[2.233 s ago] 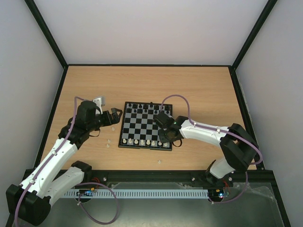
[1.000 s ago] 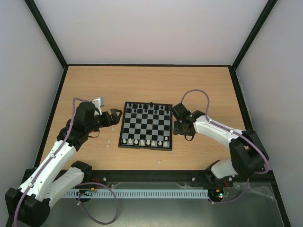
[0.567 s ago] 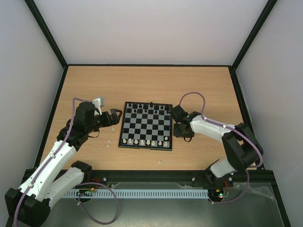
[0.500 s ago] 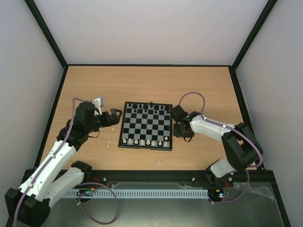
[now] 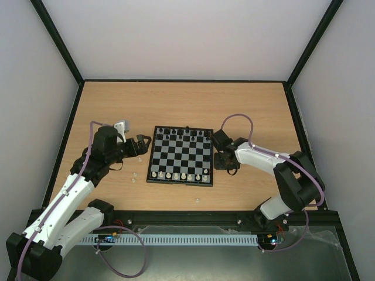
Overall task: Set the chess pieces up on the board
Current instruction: Pick up the chess piece at the center of the board, then place the chess piece on the chessboard.
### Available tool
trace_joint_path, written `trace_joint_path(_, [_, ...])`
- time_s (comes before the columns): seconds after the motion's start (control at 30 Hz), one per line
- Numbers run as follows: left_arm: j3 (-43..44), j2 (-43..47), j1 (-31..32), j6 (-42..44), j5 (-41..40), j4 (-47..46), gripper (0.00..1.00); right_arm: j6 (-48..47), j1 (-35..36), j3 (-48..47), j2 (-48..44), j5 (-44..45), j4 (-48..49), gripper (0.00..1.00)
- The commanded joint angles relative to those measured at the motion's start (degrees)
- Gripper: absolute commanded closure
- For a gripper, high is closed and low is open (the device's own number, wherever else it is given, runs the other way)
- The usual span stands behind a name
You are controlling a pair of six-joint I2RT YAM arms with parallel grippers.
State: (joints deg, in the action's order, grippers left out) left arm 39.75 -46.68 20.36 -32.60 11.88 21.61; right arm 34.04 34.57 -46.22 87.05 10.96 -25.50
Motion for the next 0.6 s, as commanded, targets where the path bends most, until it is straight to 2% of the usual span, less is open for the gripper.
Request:
trace_joint_path(0.0, [0.22,0.06,0.31,0.02,0.74,0.06,0.01,-0.67,-0.14,-1.78,-3.67,-0.77,-3.71,0.99])
trace_joint_path(0.13, [0.20,-0.32,0.29,-0.01,0.66,-0.12,0.01,-0.99,0.88,-3.76,-7.41,-2.48,-5.87,0.99])
trace_joint_path(0.3, [-0.22,-0.65,0.30,-0.17,0.32,-0.53,0.01,-0.22,5.90,-7.91,-10.15,-3.68,-8.99,0.98])
trace_joint_path(0.57, [-0.49,-0.83,0.34,-0.58,0.19,-0.88,0.01,1.46,14.57,-11.93,-5.89,-4.20,-8.96,0.98])
